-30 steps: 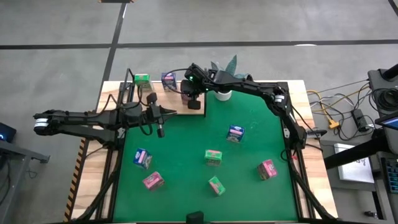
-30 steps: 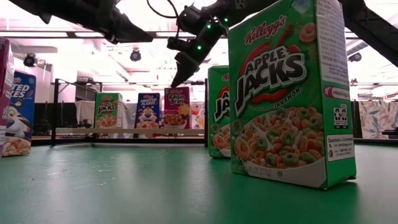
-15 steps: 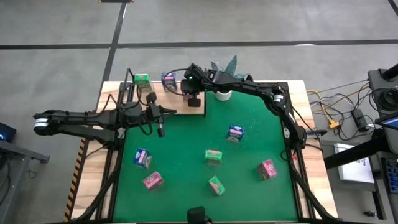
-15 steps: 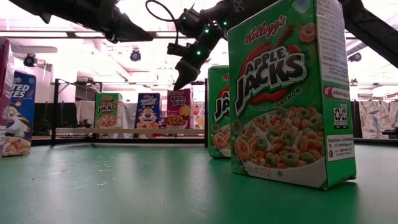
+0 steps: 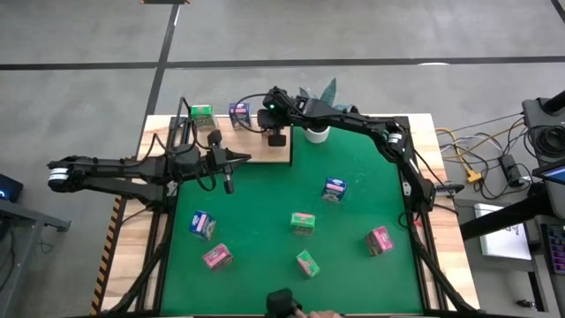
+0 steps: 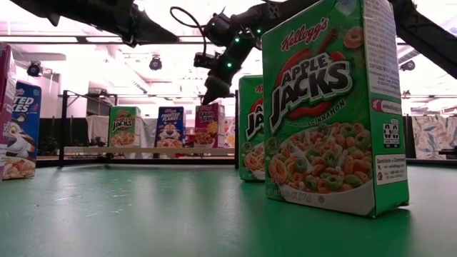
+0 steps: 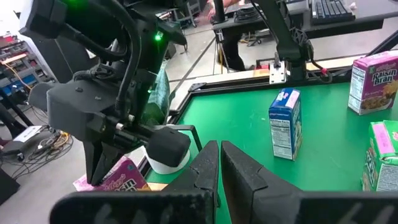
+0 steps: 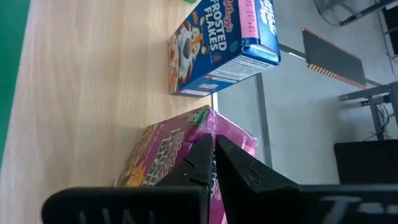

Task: Stack cereal on shelf
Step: Put the top pink cereal box on the shelf

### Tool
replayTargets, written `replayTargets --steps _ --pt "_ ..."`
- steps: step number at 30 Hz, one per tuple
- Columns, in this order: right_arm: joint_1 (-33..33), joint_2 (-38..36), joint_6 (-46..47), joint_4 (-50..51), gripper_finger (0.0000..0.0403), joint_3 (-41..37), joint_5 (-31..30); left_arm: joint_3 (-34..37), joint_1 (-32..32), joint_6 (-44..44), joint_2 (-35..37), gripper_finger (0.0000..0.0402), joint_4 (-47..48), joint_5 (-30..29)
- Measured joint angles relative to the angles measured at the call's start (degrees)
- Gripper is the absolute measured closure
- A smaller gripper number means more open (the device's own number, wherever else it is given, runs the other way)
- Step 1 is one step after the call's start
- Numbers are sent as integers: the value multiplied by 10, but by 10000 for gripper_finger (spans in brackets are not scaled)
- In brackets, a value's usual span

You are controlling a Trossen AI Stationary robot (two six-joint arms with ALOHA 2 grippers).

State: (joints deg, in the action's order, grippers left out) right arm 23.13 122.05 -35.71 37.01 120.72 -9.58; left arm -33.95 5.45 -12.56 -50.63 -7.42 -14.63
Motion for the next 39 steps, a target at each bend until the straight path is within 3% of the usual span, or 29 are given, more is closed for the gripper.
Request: replayTargets --steps 9,18,39 --pt "-27 -21 28 58 390 29 10 0 0 0 0 400 1 0" --pt "-45 -20 27 134 390 11 15 0 0 0 0 400 2 1" --pt "-14 -19 1 106 390 -15 -8 0 0 0 0 400 2 2"
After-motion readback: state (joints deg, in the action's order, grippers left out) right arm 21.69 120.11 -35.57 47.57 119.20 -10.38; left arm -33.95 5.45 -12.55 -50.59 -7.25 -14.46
